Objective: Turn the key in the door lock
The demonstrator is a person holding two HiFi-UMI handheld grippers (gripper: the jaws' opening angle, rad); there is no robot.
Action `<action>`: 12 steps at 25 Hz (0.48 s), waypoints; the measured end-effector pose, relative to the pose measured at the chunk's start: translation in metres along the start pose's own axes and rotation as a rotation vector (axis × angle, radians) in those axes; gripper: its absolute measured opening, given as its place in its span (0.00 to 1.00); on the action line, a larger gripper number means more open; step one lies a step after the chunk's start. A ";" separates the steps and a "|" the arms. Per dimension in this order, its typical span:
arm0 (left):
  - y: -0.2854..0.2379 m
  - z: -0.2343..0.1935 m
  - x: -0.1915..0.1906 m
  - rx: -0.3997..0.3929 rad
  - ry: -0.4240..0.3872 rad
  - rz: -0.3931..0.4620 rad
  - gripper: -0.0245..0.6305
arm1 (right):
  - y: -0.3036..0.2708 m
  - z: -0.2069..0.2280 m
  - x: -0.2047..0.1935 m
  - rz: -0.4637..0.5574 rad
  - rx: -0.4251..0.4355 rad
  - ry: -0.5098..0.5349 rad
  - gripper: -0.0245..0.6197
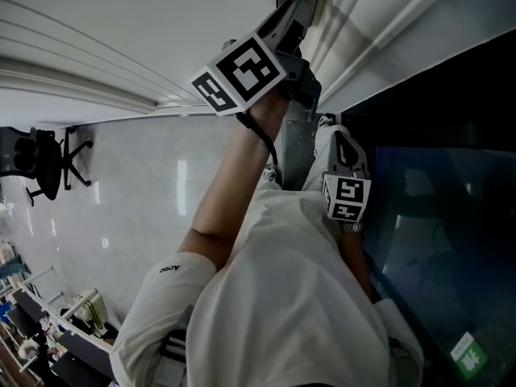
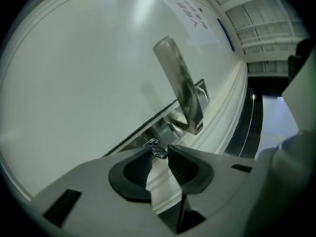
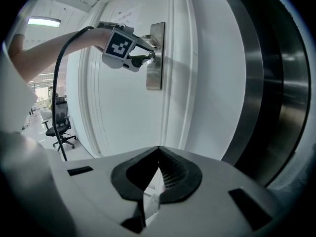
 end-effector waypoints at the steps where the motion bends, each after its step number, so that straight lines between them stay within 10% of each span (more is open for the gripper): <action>1: 0.000 0.001 0.001 0.031 -0.058 -0.003 0.20 | 0.000 0.000 0.000 0.000 -0.001 -0.001 0.04; 12: 0.006 0.012 -0.005 0.120 -0.463 -0.039 0.20 | -0.001 0.003 -0.002 -0.003 0.003 0.002 0.04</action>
Point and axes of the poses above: the fingertips, and each gripper's own axes: y backward along the fingers, z to its right, x out of its top, the point moved 1 cm from there along y, backward along the fingers, and after that the axes turned 9 degrees about -z, right-handed, at the moved point
